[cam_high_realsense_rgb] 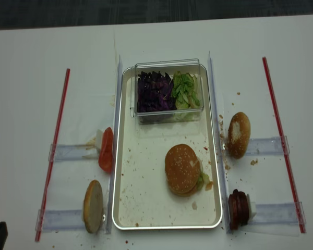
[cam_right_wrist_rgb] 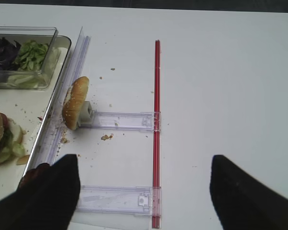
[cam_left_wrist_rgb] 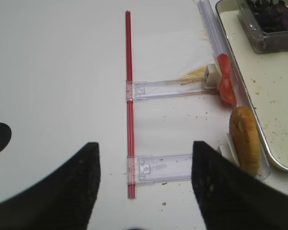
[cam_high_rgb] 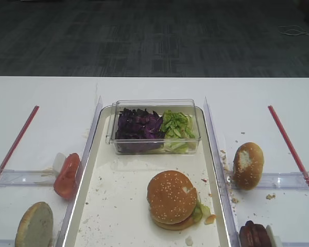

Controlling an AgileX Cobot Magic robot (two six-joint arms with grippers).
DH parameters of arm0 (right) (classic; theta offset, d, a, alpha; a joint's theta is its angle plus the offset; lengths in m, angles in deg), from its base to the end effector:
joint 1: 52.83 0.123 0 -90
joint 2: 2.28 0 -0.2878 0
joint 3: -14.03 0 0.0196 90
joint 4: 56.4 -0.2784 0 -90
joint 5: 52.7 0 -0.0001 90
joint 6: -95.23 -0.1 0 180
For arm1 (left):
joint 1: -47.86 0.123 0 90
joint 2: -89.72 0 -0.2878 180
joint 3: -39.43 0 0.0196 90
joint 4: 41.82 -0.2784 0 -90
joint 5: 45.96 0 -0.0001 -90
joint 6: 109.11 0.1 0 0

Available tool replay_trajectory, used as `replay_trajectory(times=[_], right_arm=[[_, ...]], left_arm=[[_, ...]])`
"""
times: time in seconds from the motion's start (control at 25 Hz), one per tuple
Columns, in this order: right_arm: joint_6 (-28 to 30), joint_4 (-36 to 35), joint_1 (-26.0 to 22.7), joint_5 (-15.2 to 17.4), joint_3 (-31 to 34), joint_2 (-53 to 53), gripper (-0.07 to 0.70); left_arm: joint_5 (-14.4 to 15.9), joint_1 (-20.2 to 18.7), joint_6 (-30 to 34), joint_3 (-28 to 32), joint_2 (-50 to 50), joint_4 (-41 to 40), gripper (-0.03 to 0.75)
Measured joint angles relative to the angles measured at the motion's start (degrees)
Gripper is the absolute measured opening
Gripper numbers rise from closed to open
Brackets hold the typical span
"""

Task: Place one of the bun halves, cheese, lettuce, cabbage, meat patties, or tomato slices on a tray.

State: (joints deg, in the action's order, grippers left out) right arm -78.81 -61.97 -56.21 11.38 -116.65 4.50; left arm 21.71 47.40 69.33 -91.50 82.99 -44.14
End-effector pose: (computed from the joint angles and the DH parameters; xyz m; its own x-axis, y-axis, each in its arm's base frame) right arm 0.0210 0.0075 0.2785 -0.4983 -0.0318 -0.8664 -0.0474 0.9988 -0.0095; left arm 0.0168 0.0036 0.2743 -0.5509 -0.0074 -0.8345 -0.0297 0.9995 0.0108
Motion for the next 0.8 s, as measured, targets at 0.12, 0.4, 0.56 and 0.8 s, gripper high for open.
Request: replay_trajectory(times=[0.12, 0.4, 0.56, 0.8], right_arm=[[0.0, 0.0, 0.0, 0.0, 0.0, 0.0, 0.590], [0.0, 0.0, 0.0, 0.0, 0.0, 0.0, 0.590], [0.0, 0.0, 0.0, 0.0, 0.0, 0.0, 0.590], [0.0, 0.0, 0.0, 0.0, 0.0, 0.0, 0.590]], left_arm=[[0.0, 0.0, 0.0, 0.0, 0.0, 0.0, 0.419], [0.0, 0.0, 0.0, 0.0, 0.0, 0.0, 0.420], [0.0, 0.0, 0.0, 0.0, 0.0, 0.0, 0.420], [0.0, 0.0, 0.0, 0.0, 0.0, 0.0, 0.420]])
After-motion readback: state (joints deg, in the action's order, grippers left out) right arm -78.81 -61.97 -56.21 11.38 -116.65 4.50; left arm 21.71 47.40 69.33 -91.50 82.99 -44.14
